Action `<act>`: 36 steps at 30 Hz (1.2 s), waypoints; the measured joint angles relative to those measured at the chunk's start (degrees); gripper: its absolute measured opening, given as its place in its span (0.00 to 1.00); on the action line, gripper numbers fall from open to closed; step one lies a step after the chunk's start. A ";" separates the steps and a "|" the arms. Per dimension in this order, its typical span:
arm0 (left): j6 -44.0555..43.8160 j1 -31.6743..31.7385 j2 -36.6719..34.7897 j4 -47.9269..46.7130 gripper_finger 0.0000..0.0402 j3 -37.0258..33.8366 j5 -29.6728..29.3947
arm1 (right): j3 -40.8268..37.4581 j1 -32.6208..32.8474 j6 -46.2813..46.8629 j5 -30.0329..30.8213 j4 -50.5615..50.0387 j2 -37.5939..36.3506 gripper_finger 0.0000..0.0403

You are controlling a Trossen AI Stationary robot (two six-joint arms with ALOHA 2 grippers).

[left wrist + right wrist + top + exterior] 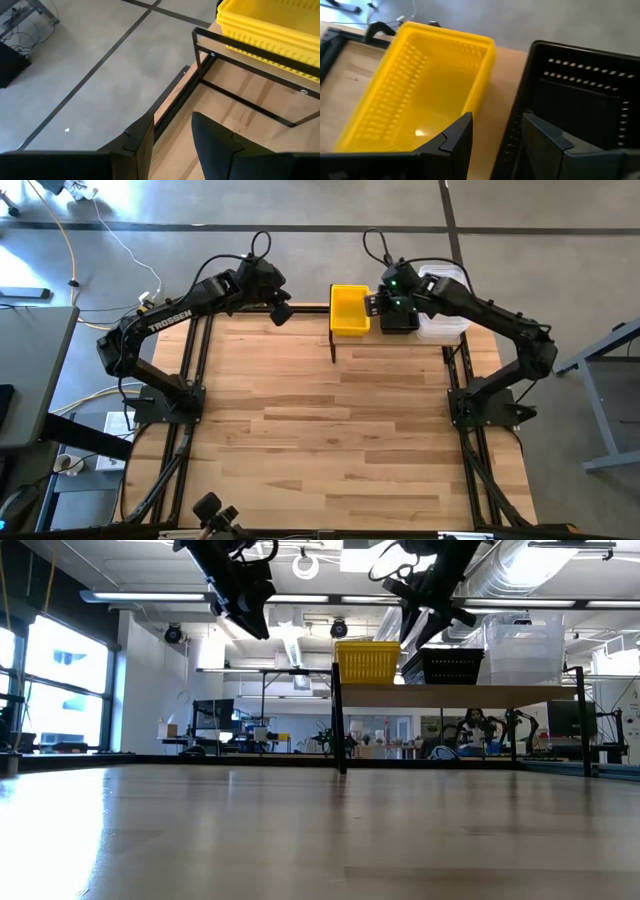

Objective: Stack baskets on shelf by color
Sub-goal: Adjust the bins on the shelf

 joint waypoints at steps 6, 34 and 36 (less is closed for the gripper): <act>0.99 0.00 0.00 0.01 0.30 0.01 0.09 | 0.00 -0.42 -0.01 -0.01 -0.02 0.20 0.38; 1.95 0.00 0.00 0.01 0.30 0.01 -0.14 | 0.00 -0.55 -0.14 -4.70 0.38 3.34 0.38; 1.93 0.00 0.00 0.01 0.30 0.01 -0.14 | 0.00 -0.57 -0.17 -5.27 0.40 3.34 0.38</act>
